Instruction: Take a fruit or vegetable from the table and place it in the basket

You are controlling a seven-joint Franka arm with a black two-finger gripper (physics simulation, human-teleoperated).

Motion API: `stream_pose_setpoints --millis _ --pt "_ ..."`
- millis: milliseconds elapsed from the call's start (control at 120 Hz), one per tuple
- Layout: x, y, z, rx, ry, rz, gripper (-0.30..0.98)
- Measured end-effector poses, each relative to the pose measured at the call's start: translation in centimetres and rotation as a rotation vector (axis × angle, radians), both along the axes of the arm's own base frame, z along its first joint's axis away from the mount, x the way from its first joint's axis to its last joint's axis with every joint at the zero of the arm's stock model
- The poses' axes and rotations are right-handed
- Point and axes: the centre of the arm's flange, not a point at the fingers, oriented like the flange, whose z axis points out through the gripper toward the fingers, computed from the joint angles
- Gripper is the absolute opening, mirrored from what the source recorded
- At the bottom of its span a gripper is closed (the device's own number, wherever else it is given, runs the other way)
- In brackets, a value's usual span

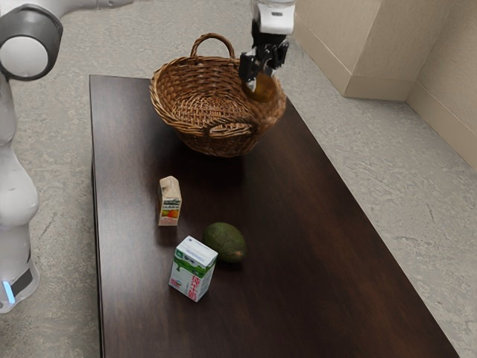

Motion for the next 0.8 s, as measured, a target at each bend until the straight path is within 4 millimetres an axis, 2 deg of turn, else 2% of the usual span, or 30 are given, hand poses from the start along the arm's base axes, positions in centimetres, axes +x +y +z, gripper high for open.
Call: stream_pose_setpoints --millis 392,492,575,675,800 --pt "0.8 6.7 -3.9 -0.035 0.086 0.073 0.09" --pt "0.3 8.4 -4.1 -0.042 0.093 0.095 0.35" --pt "-0.3 9.8 -4.2 -0.049 0.099 0.113 0.49" --pt "-0.9 11.4 -4.3 -0.055 0.104 0.136 0.59" --pt "-1.5 12.8 -4.3 -0.059 0.108 0.156 0.65"
